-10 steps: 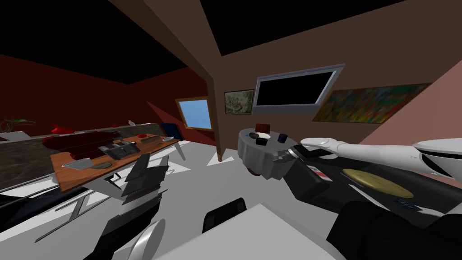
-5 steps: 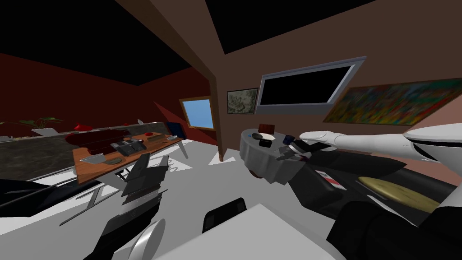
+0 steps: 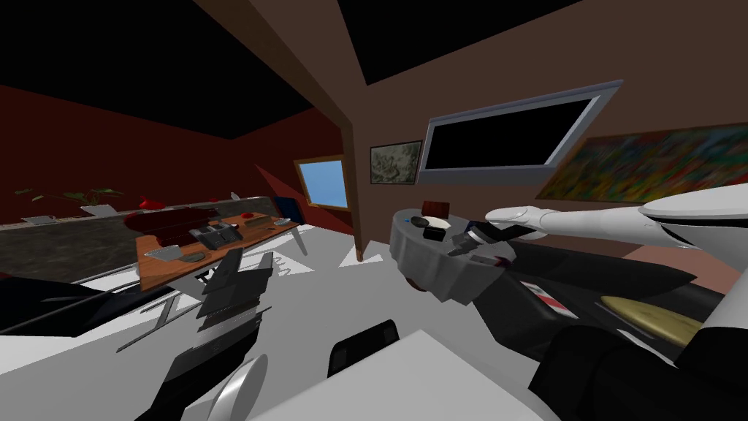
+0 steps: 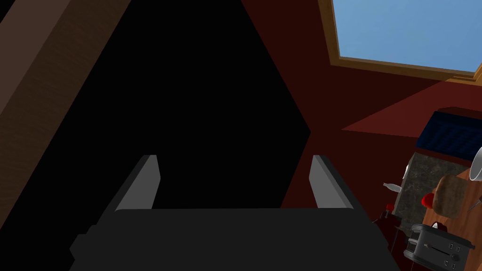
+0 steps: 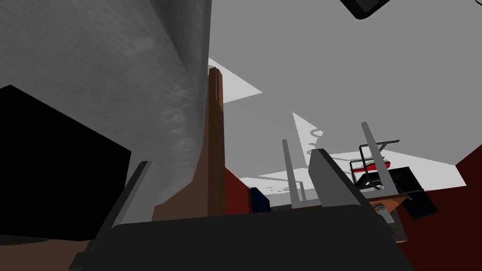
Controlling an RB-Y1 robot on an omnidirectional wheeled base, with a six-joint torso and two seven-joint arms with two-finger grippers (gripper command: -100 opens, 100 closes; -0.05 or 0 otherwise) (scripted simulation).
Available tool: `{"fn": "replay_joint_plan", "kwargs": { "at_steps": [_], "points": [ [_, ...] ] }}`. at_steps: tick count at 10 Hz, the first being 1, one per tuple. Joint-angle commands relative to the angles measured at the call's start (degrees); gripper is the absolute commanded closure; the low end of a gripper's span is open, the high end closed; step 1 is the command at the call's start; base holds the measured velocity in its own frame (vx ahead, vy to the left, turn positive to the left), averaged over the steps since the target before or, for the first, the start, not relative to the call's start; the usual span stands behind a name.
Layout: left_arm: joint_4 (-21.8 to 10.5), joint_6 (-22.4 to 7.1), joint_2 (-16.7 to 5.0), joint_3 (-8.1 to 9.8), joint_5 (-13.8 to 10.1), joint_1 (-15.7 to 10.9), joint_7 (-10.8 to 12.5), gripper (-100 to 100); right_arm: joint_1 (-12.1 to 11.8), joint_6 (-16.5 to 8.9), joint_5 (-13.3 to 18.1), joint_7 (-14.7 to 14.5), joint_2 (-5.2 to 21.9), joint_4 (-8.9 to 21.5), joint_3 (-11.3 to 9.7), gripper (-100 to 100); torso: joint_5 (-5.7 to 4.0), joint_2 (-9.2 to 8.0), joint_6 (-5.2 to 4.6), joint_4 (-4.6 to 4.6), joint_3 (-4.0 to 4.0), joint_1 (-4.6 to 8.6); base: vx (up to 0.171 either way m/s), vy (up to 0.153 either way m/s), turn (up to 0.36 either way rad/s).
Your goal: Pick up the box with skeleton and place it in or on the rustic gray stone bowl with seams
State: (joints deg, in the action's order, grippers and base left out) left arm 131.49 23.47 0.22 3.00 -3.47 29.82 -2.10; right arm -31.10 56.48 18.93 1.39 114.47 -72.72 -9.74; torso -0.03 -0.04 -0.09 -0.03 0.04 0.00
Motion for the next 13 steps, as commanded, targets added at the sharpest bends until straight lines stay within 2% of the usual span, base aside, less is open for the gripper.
{"fn": "replay_joint_plan", "kwargs": {
  "at_steps": [1, 2, 3, 4, 5, 8, 9, 10, 12, 13],
  "points": [
    [0.0, 0.0, 0.0, 0.0, 0.0, 0.0, 0.0, 0, -0.56, 0.1, 2.86, 0.43, -0.44, 0.16, 1.57, -100, 0.0, 0.0, 0.0, 0.0, 0.0, 0.0, -0.006, 0.002, 0.005],
    [0.0, 0.0, 0.0, 0.0, 0.0, 0.0, 0.0, 0, -0.56, 0.1, 4.34, 0.43, -0.44, 0.16, 1.57, -100, 0.0, -0.02, -0.01, -0.01, 0.01, -0.01, 0.0, 0.0, 0.0],
    [0.0, 0.0, 0.0, 0.0, 0.0, 0.0, 0.0, 0, -0.42, 0.73, 5.39, 0.25, 2.23, 1.5, 1.1, -100, 0.0, -0.03, -0.01, -0.01, 0.02, -0.01, 0.032, -0.013, 0.179],
    [0.0, 0.0, 0.0, 0.0, 0.0, -0.01, 0.0, 0, -0.42, 0.73, 5.05, 0.25, 2.23, 1.5, -0.2, -100, 0.03, 0.1, 0.06, 0.02, -0.05, 0.01, 0.045, -0.028, 0.135],
    [0.0, 0.0, 0.0, 0.0, 0.0, 0.0, 0.0, 0, -0.42, 0.73, 5.39, 0.25, 2.23, 1.5, 1.1, -100, -0.02, 0.17, 0.02, 0.04, -0.1, 0.07, 0.033, -0.016, -0.003],
    [0.0, 0.0, -0.01, 0.0, 0.0, 0.0, 0.0, 0, -0.44, 2.27, 8.16, -0.28, 8.15, 4.13, -0.58, -100, -0.01, 0.4, 0.07, 0.1, -0.23, 0.11, 0.094, -0.049, 0.233],
    [0.0, 0.0, -0.01, 0.0, 0.0, 0.01, 0.0, 0, -0.44, 2.27, 8.16, -0.28, 8.15, 4.13, -0.58, -100, -0.03, 0.51, 0.06, 0.13, -0.3, 0.19, 0.08, -0.072, 0.098],
    [0.0, 0.0, -0.01, 0.01, 0.0, 0.01, 0.0, 0, -0.93, 3.06, 9.64, -0.61, 10.28, 4.76, -1.9, -100, -0.07, 0.41, 0.0, 0.11, -0.25, 0.23, 0.106, -0.078, 0.267],
    [0.0, 0.0, -0.01, 0.01, 0.0, 0.01, 0.0, 0, -2.05, 3.91, 11.23, -0.99, 11.15, 4.57, -3.83, -100, -0.09, 0.54, 0.04, 0.14, -0.32, 0.37, 0.113, -0.136, 0.296],
    [0.0, 0.0, -0.01, 0.01, 0.0, 0.01, 0.0, 0, -2.05, 3.91, 11.23, -0.99, 11.15, 4.57, -3.83, -100, -0.14, 0.52, 0.06, 0.15, -0.32, 0.52, 0.082, -0.104, 0.112]
  ]
}}
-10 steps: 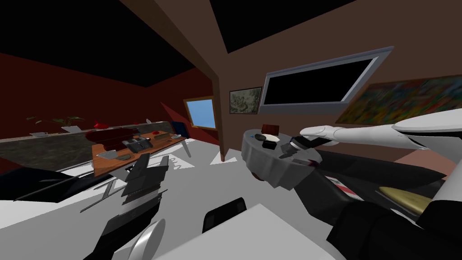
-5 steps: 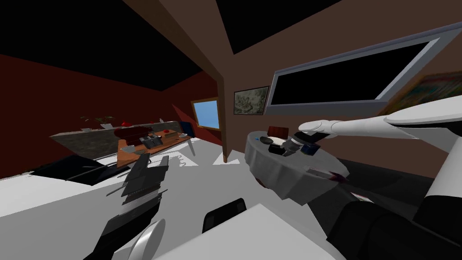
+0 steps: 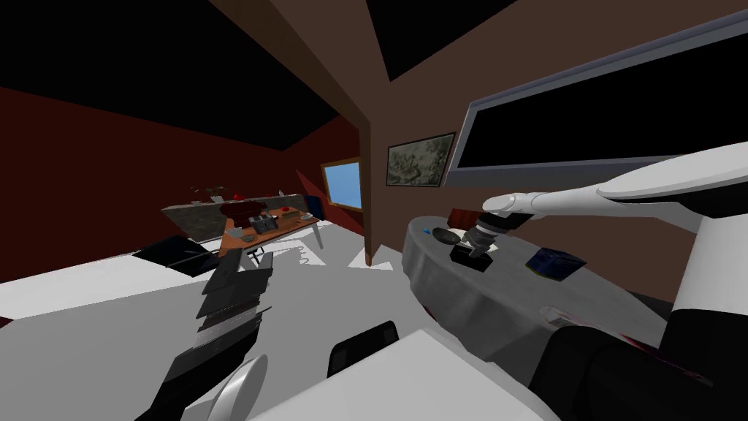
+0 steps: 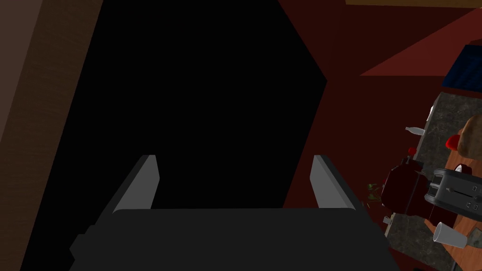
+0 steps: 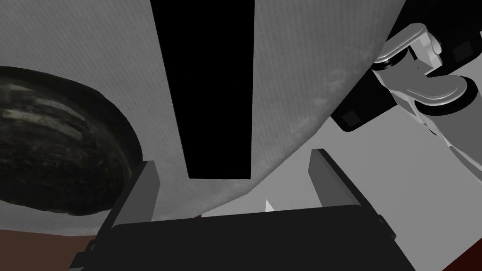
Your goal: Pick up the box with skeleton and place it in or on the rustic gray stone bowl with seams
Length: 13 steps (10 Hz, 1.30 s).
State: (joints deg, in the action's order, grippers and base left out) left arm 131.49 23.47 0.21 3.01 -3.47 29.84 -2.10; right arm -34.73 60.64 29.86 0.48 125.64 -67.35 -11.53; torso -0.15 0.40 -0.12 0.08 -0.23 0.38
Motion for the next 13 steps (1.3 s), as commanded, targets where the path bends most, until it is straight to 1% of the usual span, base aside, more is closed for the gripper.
{"fn": "replay_joint_plan", "kwargs": {
  "at_steps": [1, 2, 3, 4, 5, 6, 7, 8, 9, 10, 11, 12, 13],
  "points": [
    [0.0, 0.0, 0.0, 0.0, 0.0, 0.0, 0.0, 0, 1.59, -0.24, 0.29, -0.08, -0.02, -0.8, -2.04, -100, 0.0, 0.0, 0.0, 0.0, 0.0, 0.0, 0.045, -0.036, -0.04],
    [0.0, 0.0, 0.01, 0.0, 0.0, 0.0, 0.0, 0, 1.35, 0.01, 0.2, -0.1, 0.02, -0.52, -1.59, -100, 0.06, -0.16, -0.02, -0.04, 0.09, -0.23, 0.014, -0.01, -0.011],
    [0.0, 0.0, 0.01, -0.01, 0.0, -0.01, 0.0, 0, 1.51, -0.04, 0.23, -0.1, 0.01, -0.6, -1.81, 0, 0.1, -0.29, 0.0, -0.07, 0.17, -0.37, 0.0, 0.0, 0.0],
    [0.0, 0.0, 0.01, -0.01, 0.0, -0.01, 0.0, 0, 0.95, 0.27, 2.71, -0.83, -0.93, -2.27, 0.93, -100, 0.12, -0.36, 0.0, -0.09, 0.21, -0.43, 0.111, 0.003, -0.351],
    [0.0, 0.0, 0.01, 0.0, 0.0, 0.02, 0.0, 0, 0.42, 0.57, 4.37, -1.55, -1.87, -3.68, 3.64, -100, 0.12, -0.13, -0.11, -0.07, 0.11, -0.46, 0.283, -0.01, -0.425],
    [0.0, 0.0, 0.01, 0.0, 0.0, 0.03, 0.0, 0, 0.42, 0.57, 5.19, -1.55, -1.87, -3.95, 3.64, -100, 0.12, 0.37, -0.07, 0.05, -0.18, -0.43, 0.24, 0.001, -0.41],
    [0.01, 0.01, 0.01, 0.0, 0.0, 0.02, 0.0, 0, -0.12, 0.88, 7.46, -2.28, -2.82, -5.62, 5.59, -100, 0.12, 0.4, -0.05, 0.09, -0.23, -0.44, 0.206, 0.013, -0.436],
    [0.0, 0.01, 0.01, 0.0, 0.0, 0.02, 0.0, 0, -0.12, 0.88, 7.68, -2.28, -2.82, -5.62, 6.36, -100, 0.12, 0.35, -0.05, 0.07, -0.2, -0.45, 0.141, 0.023, -0.241],
    [0.0, 0.0, 0.01, 0.0, 0.0, 0.0, 0.0, 0, -0.12, 0.88, 7.68, -2.28, -2.82, -5.62, 6.36, -100, 0.13, 0.18, 0.02, 0.05, -0.12, -0.46, 0.047, 0.011, 0.0],
    [0.0, 0.0, 0.01, -0.01, 0.0, -0.01, 0.0, 0, -0.65, 1.19, 10.16, -3.0, -3.76, -7.3, 8.2, -100, 0.13, -0.08, 0.06, 0.0, 0.03, -0.42, 0.11, 0.017, -0.319],
    [0.0, 0.0, 0.01, 0.0, 0.0, 0.01, 0.0, 0, -1.19, 1.49, 11.69, -3.73, -4.7, -8.98, 10.81, -100, 0.11, -0.03, -0.07, -0.03, 0.03, -0.42, 0.234, 0.042, -0.377],
    [0.0, 0.0, 0.01, 0.0, 0.0, 0.02, 0.0, 0, -1.19, 1.49, 12.65, -3.73, -4.7, -8.98, 11.78, -100, 0.13, 0.29, -0.01, 0.05, -0.15, -0.49, 0.209, 0.048, -0.317],
    [0.0, 0.0, 0.01, 0.0, 0.0, 0.01, 0.0, 0, -1.72, 1.8, 14.55, -4.45, -5.64, -10.65, 14.49, -100, 0.15, 0.32, 0.01, 0.07, -0.19, -0.51, 0.204, 0.05, -0.398]
  ]
}}
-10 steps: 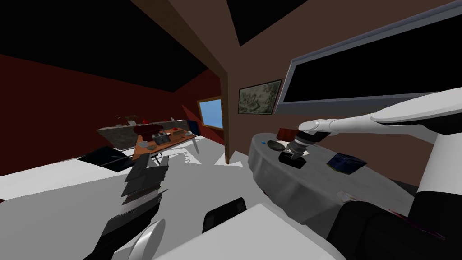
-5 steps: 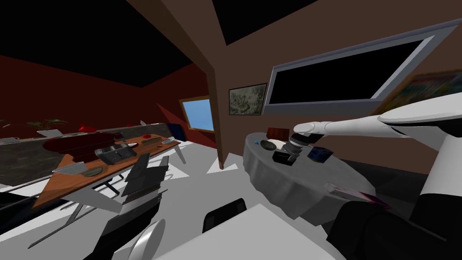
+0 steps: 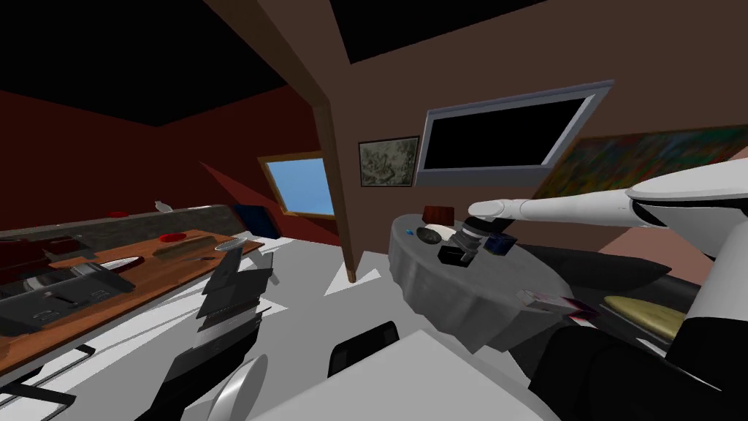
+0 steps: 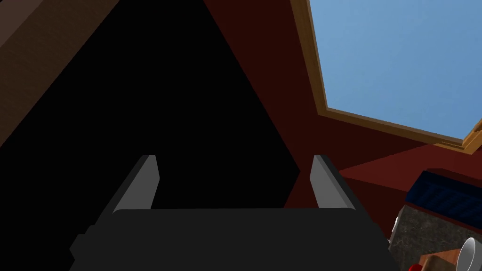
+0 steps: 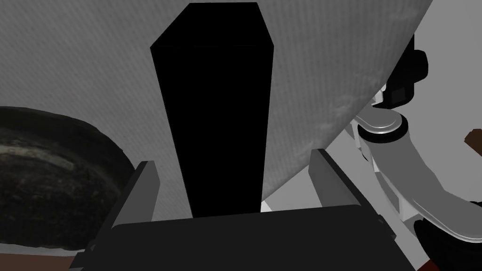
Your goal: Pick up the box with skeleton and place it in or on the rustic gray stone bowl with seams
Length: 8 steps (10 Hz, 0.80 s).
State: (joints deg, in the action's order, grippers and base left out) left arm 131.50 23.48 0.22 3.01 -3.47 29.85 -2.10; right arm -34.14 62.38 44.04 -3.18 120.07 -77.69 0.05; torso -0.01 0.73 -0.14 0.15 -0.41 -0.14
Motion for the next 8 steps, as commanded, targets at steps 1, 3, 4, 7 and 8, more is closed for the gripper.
{"fn": "replay_joint_plan", "kwargs": {
  "at_steps": [1, 3, 4, 7, 8],
  "points": [
    [0.0, 0.0, 0.0, 0.0, 0.0, 0.0, 0.0, 0, -2.31, 0.06, 0.96, -0.79, -0.07, -0.31, 2.86, -100, 0.0, 0.0, 0.0, 0.0, 0.0, 0.0, 0.164, 0.036, -0.343],
    [0.0, 0.0, 0.0, 0.0, 0.0, -0.01, 0.0, 0, -2.85, 0.37, 3.44, -1.52, -1.01, -1.99, 5.63, -100, -0.03, -0.14, 0.0, -0.03, 0.08, 0.09, 0.146, 0.043, -0.34],
    [0.0, 0.0, 0.0, 0.0, 0.0, -0.02, 0.0, 0, -3.38, 0.67, 5.92, -2.24, -1.95, -3.67, 7.1, -100, -0.02, -0.21, 0.06, -0.03, 0.11, 0.12, 0.205, 0.05, -0.395],
    [0.0, 0.0, 0.0, 0.0, 0.0, -0.01, 0.0, 0, -3.92, 0.98, 8.41, -2.97, -2.9, -5.34, 11.05, -100, -0.01, -0.22, 0.01, -0.04, 0.12, 0.03, 0.132, 0.076, -0.28],
    [0.0, 0.0, 0.0, -0.01, 0.0, -0.03, 0.0, 0, -4.46, 1.29, 10.81, -3.7, -3.84, -7.02, 13.27, -100, 0.01, -0.26, 0.11, -0.04, 0.13, 0.05, 0.176, 0.067, -0.407]
  ]
}}
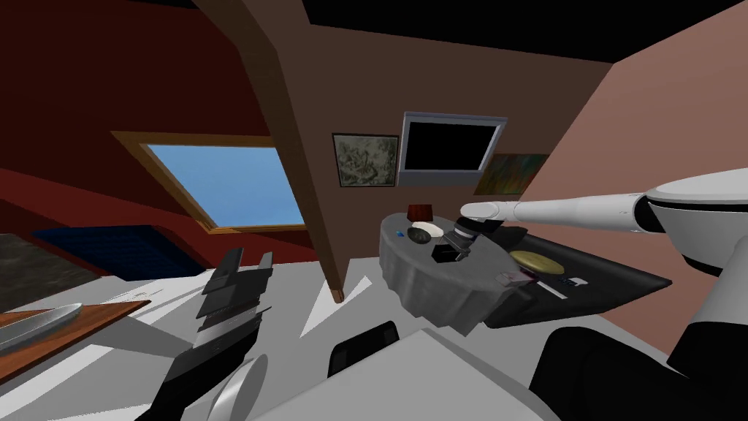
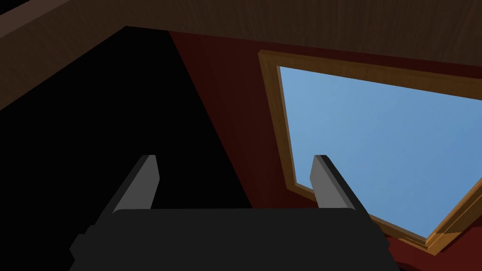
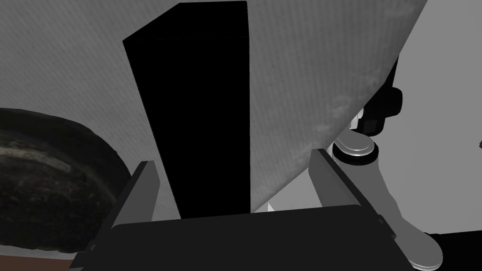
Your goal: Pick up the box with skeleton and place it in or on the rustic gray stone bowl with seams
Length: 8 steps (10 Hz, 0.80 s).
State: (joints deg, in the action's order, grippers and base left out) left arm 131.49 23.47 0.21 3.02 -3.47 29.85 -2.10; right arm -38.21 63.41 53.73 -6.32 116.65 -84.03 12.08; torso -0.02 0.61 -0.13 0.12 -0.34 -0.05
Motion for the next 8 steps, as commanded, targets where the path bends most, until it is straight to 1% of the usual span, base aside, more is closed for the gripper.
{"fn": "replay_joint_plan", "kwargs": {
  "at_steps": [1, 2, 3, 7, 8],
  "points": [
    [0.0, 0.0, 0.0, 0.0, 0.0, 0.0, 0.0, 0, -0.39, 0.25, 1.2, -0.55, -0.42, -0.68, 1.74, -100, 0.0, 0.0, 0.0, 0.0, 0.0, 0.0, 0.14, 0.076, -0.224],
    [0.0, 0.0, 0.0, -0.01, 0.0, -0.02, 0.0, 0, -0.06, 0.22, 1.05, -0.24, -0.44, -0.62, 1.06, -100, 0.01, -0.05, 0.11, 0.02, 0.0, 0.01, 0.043, 0.033, -0.014],
    [0.0, 0.0, 0.0, -0.01, 0.0, -0.03, 0.0, 0, -0.07, 0.26, 1.13, -0.28, -0.46, -0.67, 1.17, 100, -0.02, -0.27, 0.13, -0.02, 0.12, 0.15, 0.009, 0.007, 0.004],
    [-0.01, -0.01, -0.01, -0.01, 0.0, -0.04, 0.0, 0, -0.08, 0.31, 1.14, -0.29, -0.44, -0.66, 1.14, 100, -0.11, -0.49, 0.15, -0.08, 0.26, 0.33, 0.0, 0.0, 0.0],
    [-0.01, -0.01, -0.01, -0.01, 0.0, -0.04, 0.0, 0, -0.08, 0.31, 1.14, -0.29, -0.44, -0.65, 1.14, 0, -0.11, -0.49, 0.15, -0.08, 0.26, 0.33, 0.0, 0.0, 0.0]
  ]
}}
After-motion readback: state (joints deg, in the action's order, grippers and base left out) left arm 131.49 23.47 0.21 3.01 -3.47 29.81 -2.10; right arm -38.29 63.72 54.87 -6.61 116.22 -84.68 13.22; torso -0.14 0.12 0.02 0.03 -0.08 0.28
